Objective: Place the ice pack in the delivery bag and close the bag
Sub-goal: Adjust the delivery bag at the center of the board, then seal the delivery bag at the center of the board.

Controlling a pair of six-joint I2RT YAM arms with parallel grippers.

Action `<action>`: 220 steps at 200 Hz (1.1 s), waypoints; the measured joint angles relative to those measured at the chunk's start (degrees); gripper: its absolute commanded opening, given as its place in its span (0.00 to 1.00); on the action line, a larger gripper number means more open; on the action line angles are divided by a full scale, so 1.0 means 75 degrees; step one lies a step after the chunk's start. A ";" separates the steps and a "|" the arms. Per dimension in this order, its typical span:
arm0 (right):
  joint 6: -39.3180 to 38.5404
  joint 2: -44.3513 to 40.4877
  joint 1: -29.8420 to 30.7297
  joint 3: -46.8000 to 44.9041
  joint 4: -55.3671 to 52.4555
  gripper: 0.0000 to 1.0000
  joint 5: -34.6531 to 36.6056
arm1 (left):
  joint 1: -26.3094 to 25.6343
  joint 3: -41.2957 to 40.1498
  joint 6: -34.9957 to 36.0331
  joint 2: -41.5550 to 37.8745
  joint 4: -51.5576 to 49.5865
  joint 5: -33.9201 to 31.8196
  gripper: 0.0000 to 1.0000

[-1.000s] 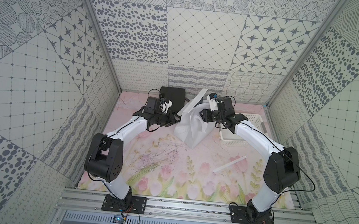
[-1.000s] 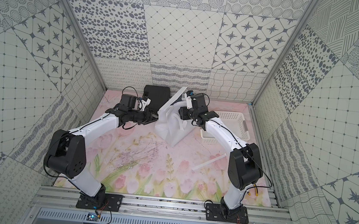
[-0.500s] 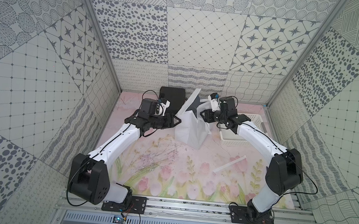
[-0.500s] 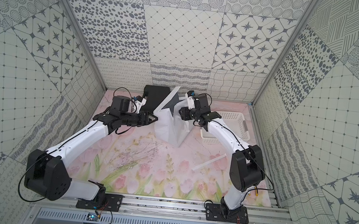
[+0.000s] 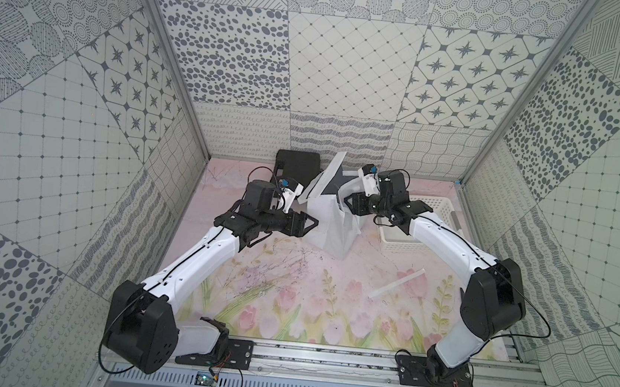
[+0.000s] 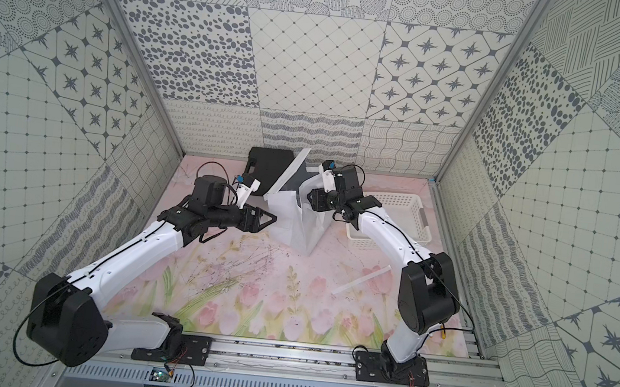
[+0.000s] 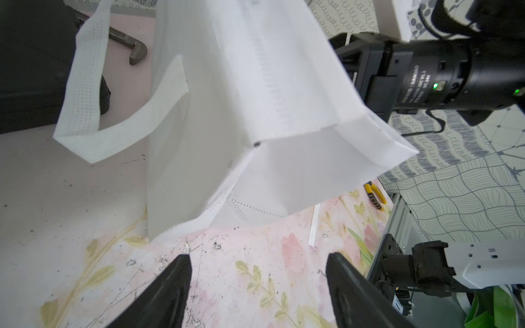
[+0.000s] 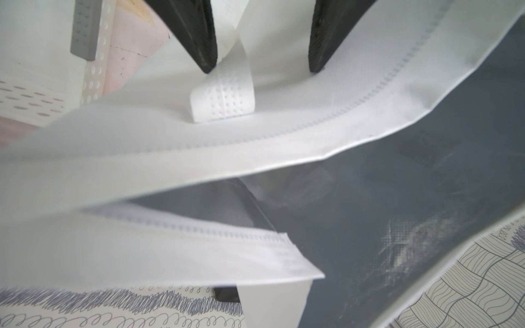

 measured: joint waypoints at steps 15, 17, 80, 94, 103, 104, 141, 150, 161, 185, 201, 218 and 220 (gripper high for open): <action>-0.0003 -0.0318 0.0009 -0.0274 -0.0105 0.62 0.0076 | -0.0006 0.0187 0.0303 0.0236 0.0079 -0.0023 0.80; -0.0006 -0.0370 0.0012 -0.0323 -0.0117 0.62 0.0070 | -0.0006 0.0219 0.0341 0.0277 0.0087 -0.0017 0.80; -0.0122 -0.2098 0.0012 -0.1711 -0.0618 0.63 0.0391 | -0.0058 0.0749 0.0866 0.1207 0.0443 0.0283 0.76; -0.0122 -0.2328 0.0023 -0.2057 -0.0699 0.62 0.0347 | -0.0114 0.0766 0.0892 0.1303 0.0466 0.0356 0.76; -0.0119 -0.2413 0.0050 -0.2273 -0.0746 0.62 0.0335 | -0.0154 0.0766 0.0921 0.1343 0.0481 0.0417 0.76; -0.0119 -0.2416 0.0052 -0.2288 -0.0749 0.62 0.0335 | -0.0157 0.0766 0.0927 0.1349 0.0484 0.0420 0.76; -0.0149 -0.2407 0.0350 -0.2888 -0.0871 0.62 0.0163 | -0.0297 0.0761 0.1008 0.1419 0.0562 0.0513 0.76; -0.0114 -0.2337 0.0423 -0.2908 -0.0845 0.62 0.0090 | -0.0329 0.0758 0.1008 0.1425 0.0574 0.0539 0.76; -0.0070 -0.2151 0.0522 -0.2891 -0.0659 0.62 0.0023 | -0.0373 0.0755 0.1008 0.1428 0.0586 0.0560 0.76; 0.0087 -0.1600 0.0688 -0.2760 -0.0242 0.61 -0.0096 | -0.0455 0.0685 0.1005 0.1419 0.0624 0.0629 0.76; 0.0224 -0.1306 0.0749 -0.2667 0.0023 0.60 -0.0163 | -0.0516 0.0580 0.1005 0.1393 0.0621 0.0676 0.76; 0.0344 -0.1081 0.0769 -0.2480 0.0265 0.60 -0.0216 | -0.0580 0.0501 0.1005 0.1346 0.0615 0.0694 0.75; 0.0358 -0.1064 0.0769 -0.2463 0.0280 0.60 -0.0219 | -0.0589 0.0493 0.1005 0.1341 0.0615 0.0691 0.75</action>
